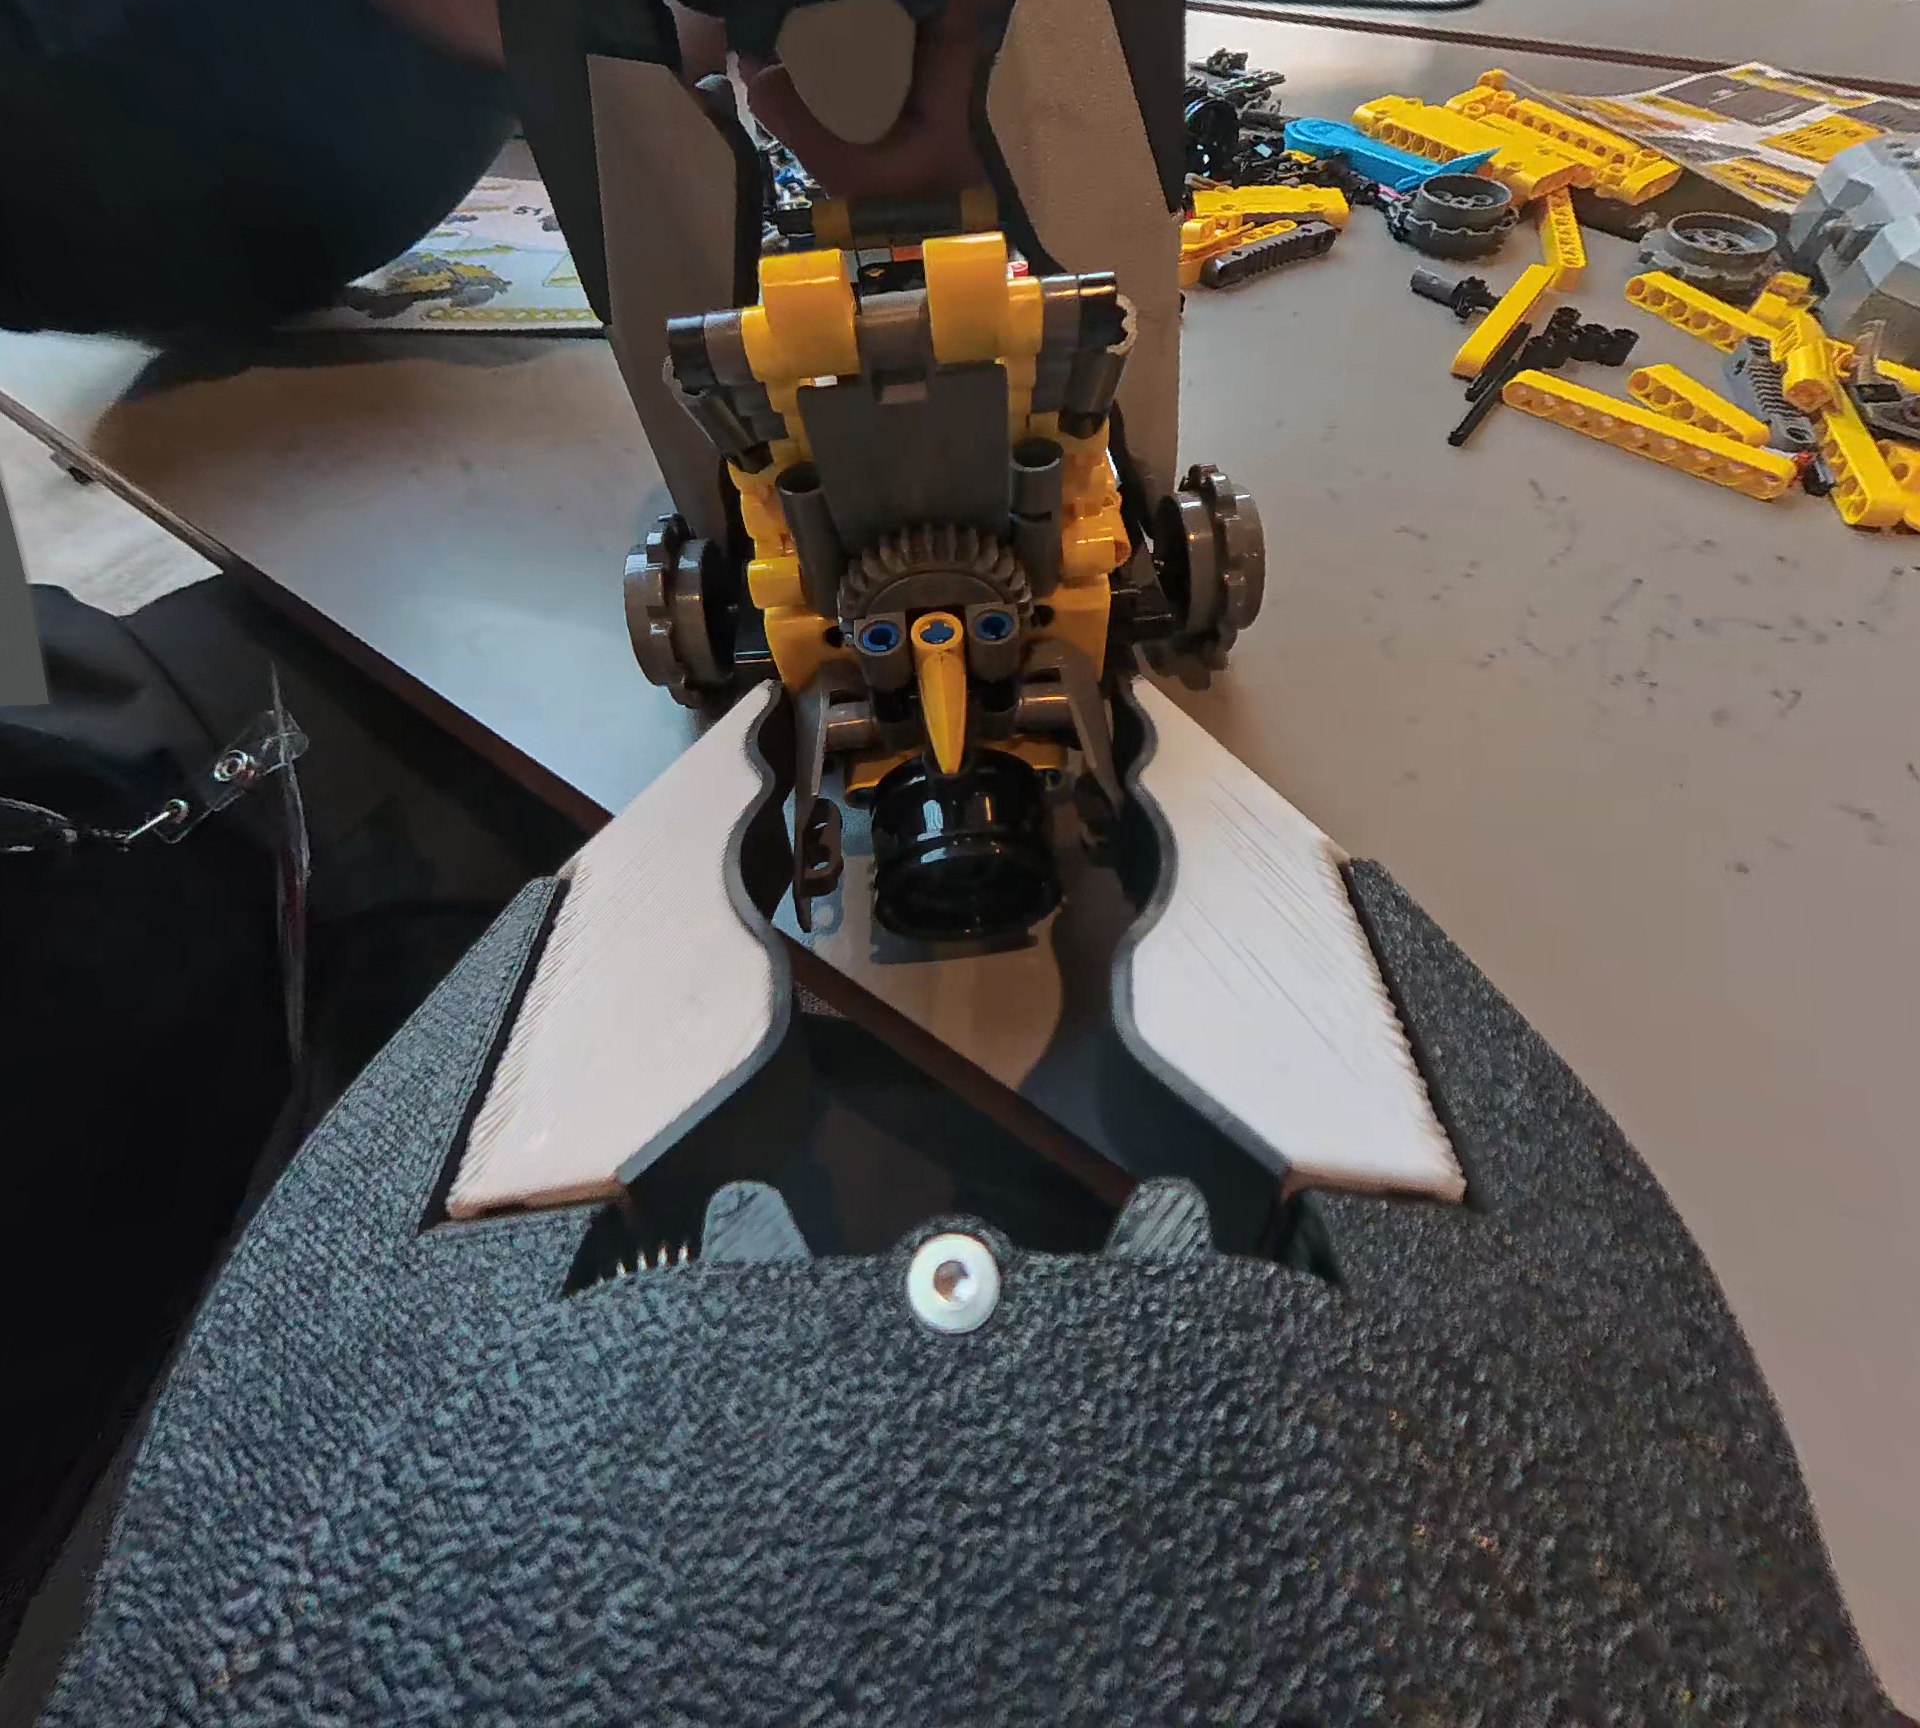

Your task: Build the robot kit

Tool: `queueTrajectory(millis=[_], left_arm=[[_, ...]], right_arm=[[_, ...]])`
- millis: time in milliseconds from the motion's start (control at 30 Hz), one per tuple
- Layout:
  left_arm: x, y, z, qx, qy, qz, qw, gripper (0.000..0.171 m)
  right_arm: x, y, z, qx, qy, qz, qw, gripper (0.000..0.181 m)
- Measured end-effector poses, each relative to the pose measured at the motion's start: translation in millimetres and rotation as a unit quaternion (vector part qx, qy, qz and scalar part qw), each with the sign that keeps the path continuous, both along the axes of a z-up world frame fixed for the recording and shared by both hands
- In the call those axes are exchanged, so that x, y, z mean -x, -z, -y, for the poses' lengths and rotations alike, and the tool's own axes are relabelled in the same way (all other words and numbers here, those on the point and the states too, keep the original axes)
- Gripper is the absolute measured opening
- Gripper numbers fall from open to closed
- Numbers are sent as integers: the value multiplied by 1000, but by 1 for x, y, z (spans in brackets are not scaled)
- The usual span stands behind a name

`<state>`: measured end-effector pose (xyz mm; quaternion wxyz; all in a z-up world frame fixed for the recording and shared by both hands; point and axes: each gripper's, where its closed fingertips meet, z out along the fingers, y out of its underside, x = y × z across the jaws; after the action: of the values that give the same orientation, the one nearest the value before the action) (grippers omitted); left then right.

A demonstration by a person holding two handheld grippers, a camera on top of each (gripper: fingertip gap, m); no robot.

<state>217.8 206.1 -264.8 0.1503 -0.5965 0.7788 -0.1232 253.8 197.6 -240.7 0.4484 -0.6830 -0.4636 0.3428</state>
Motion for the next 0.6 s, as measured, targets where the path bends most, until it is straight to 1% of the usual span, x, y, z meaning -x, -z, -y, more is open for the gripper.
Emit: queueTrajectory(millis=[233,367,500,600], left_arm=[[-2,0,0,-1,1,0,1000,97],[-1,0,1,-2,13,1,1000,97],[0,0,1,-2,18,1,1000,97],[0,0,-1,-3,18,0,1000,97]], right_arm=[[1,1,-1,-15,-2,8,1000,61],[4,2,-1,-26,1,12,1000,60],[8,0,4,-29,6,-2,1000,60],[8,0,1,-34,9,3,999,60]])
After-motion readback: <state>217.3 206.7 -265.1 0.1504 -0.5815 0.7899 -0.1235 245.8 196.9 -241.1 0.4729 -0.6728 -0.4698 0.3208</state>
